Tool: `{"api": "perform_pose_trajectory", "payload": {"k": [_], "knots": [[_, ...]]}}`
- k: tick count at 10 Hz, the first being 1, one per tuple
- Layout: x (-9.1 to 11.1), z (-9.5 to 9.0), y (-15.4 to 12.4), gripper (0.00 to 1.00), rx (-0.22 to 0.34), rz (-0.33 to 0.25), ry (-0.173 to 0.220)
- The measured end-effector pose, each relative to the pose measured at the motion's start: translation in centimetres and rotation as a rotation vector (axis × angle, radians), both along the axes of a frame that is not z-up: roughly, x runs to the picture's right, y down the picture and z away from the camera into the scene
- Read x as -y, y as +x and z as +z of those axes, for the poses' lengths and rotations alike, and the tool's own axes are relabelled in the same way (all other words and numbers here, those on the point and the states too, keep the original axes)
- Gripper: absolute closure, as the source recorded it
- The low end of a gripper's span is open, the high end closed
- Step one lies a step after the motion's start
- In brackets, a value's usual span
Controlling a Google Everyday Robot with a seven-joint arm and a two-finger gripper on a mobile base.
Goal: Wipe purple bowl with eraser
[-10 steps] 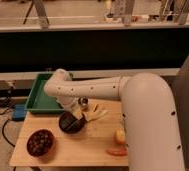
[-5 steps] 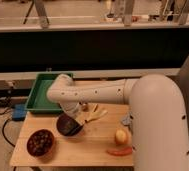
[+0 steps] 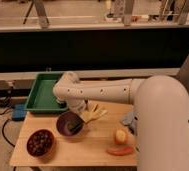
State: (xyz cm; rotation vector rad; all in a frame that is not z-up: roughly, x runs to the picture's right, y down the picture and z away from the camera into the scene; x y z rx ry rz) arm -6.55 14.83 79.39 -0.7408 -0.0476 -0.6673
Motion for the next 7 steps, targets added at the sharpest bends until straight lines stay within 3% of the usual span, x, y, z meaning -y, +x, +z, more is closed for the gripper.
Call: {"api": "perform_pose_trajectory", "payload": {"k": [3,7], "knots": [[1.6,0.8,-2.2,1.0,0.016,-0.018,0.017],[2.1,0.0,-4.4,1.0,0.059,-0.042,0.024]]}}
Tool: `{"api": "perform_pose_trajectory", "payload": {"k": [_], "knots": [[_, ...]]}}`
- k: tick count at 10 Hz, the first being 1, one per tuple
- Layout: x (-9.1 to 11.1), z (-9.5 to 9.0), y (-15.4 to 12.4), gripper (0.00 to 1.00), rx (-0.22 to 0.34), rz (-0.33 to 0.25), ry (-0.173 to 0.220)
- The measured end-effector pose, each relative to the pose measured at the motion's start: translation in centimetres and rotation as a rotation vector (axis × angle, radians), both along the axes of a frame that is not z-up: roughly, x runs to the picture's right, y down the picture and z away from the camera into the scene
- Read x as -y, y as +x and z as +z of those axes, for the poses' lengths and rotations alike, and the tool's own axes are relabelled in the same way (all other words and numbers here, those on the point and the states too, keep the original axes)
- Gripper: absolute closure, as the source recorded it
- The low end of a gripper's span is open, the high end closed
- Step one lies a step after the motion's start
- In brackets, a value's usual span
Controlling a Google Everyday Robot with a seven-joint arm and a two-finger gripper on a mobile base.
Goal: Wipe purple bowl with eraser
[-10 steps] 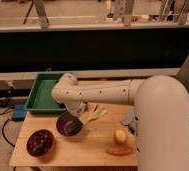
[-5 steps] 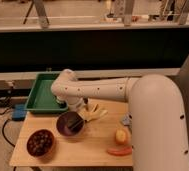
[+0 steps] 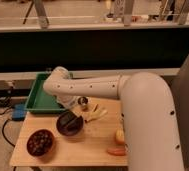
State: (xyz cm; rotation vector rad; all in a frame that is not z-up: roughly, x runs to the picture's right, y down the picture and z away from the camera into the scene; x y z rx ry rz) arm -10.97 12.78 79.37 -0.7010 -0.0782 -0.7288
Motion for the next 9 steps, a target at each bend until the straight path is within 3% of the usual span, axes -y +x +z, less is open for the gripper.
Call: {"api": "perform_pose_trajectory", "payload": {"k": [5,9], "knots": [[-2.7,-2.8,-0.4,1.0,0.036,-0.018,-0.025],[-3.8,-2.4,3.2,1.0,-0.014,0.011,-0.04]]}}
